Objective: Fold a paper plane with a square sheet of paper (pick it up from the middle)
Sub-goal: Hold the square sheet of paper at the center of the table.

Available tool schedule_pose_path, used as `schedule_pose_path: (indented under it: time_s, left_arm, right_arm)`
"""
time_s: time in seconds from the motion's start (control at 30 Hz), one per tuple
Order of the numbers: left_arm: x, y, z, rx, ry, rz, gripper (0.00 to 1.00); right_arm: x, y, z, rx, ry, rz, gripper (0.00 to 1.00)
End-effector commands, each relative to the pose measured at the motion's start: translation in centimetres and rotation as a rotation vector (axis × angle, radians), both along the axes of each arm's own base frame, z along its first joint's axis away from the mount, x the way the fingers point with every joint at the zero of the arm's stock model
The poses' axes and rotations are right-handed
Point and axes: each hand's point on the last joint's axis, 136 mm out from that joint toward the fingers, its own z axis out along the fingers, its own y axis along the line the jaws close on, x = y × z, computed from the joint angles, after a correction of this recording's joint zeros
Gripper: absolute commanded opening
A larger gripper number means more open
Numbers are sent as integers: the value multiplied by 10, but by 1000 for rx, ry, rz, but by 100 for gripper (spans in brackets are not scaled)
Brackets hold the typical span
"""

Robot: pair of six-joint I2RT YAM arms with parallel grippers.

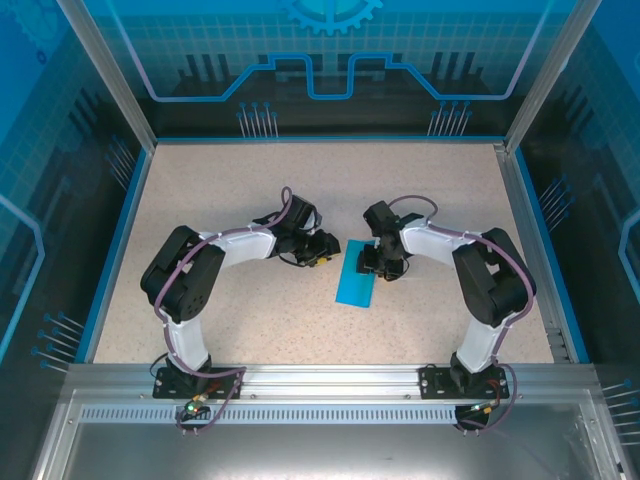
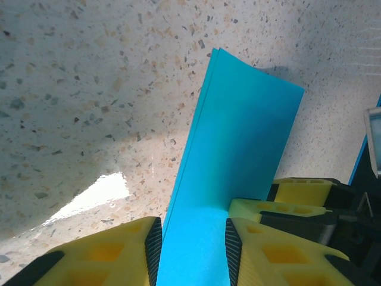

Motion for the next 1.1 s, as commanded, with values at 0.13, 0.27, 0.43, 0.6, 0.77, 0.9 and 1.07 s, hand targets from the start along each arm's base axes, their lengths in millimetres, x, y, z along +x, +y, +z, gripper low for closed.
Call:
schedule_pose_path:
  time_s: [0.13,0.27,0.43,0.6,0.77,0.9,1.07]
  left_arm:
    - [-4,-3,2,-40,17,-17,37]
    - [-5,-6,1,-52,25,-26,36]
    - [-6,-10,-1,-71,38,-42,36]
    - [-5,-14,-3,-83,48,-54,36]
    - [-5,-18,-4,-96,56,-64,36]
    - [-6,-20,-4,-102,59,-71,36]
    - [-7,-26,-3,-119,63,-93,34]
  right_arm:
    - [-20,-2,-42,-35,121,-7,54]
    - [-20,-1,-43,-37,115,15,54]
    - [-21,0,-45,-49,112,70,56]
    - [-22,1,-49,-53,125,74,57]
    - [-24,-3,-51,-71,136,54,57]
    - [-26,-4,-53,-77,148,37,56]
    - [-26,-4,-54,-79,157,34,57]
